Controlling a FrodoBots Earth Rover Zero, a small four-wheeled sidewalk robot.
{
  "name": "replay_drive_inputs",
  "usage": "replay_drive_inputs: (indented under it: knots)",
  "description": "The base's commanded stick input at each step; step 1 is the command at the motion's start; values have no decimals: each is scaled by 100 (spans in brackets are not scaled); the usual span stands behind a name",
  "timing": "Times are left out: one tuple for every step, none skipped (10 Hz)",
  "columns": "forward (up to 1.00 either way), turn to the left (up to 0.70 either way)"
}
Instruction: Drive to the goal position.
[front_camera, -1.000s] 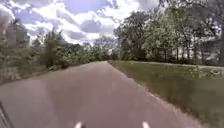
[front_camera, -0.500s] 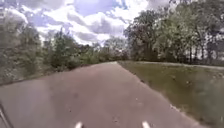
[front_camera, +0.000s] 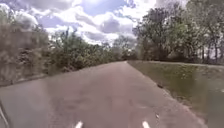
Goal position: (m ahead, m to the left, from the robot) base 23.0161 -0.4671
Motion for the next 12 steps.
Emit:
replay_drive_inputs:
  knots:
    - [100, 0]
    - [100, 0]
    - [100, 0]
    - [100, 0]
    - [100, 0]
    - [100, 0]
    - [100, 0]
    - [100, -10]
    - [100, -26]
    - [100, -27]
    - [100, -27]
    - [100, -27]
